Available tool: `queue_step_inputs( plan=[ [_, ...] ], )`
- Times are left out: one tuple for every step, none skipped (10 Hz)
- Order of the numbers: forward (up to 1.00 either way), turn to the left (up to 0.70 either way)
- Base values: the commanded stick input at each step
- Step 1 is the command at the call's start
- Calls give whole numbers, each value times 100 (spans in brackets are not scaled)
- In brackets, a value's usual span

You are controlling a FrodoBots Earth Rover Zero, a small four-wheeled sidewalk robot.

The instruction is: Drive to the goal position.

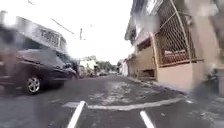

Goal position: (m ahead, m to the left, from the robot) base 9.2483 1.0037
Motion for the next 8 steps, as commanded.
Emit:
queue_step_inputs(
  plan=[
    [100,24],
    [100,16],
    [100,11],
    [100,17],
    [100,20],
    [100,10],
    [100,21],
    [100,24]
  ],
)
